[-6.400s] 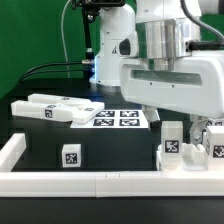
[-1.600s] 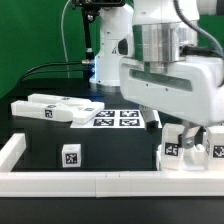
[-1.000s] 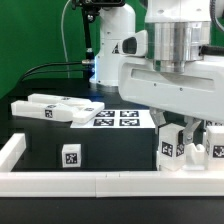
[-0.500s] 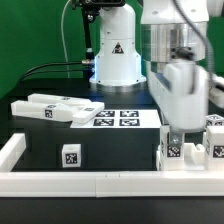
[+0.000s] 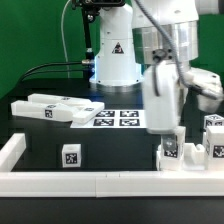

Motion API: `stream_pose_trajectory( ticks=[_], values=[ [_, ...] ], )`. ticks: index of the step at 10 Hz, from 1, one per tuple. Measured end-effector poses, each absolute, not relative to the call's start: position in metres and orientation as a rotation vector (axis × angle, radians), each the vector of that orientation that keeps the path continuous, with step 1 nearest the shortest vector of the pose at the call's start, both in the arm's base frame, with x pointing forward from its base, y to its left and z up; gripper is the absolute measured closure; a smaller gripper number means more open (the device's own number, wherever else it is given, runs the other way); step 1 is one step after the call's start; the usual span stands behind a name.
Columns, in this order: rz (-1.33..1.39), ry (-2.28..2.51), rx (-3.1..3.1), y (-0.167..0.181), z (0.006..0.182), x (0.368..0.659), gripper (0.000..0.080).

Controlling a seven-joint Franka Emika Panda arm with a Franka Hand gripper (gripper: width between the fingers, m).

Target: Assemble chair

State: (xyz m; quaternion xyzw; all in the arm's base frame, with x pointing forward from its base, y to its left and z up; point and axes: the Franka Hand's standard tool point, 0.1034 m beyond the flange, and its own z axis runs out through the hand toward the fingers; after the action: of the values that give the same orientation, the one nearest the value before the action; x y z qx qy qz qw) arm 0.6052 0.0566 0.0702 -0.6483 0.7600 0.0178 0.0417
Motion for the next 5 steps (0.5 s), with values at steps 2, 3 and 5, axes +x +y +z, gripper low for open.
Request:
stream_pose_trajectory(
  ticks=[2,3,5],
  values=[
    [0.018,1.925,-2.367,0.0567,0.0734,0.6072,0.0188],
    [0.004,1.806,-2.457,0.0564,0.0738,0.6068,0.0157],
    [-0.003,1.662,-2.56,0.0549,0.0726,0.6065,0.0152]
  ],
)
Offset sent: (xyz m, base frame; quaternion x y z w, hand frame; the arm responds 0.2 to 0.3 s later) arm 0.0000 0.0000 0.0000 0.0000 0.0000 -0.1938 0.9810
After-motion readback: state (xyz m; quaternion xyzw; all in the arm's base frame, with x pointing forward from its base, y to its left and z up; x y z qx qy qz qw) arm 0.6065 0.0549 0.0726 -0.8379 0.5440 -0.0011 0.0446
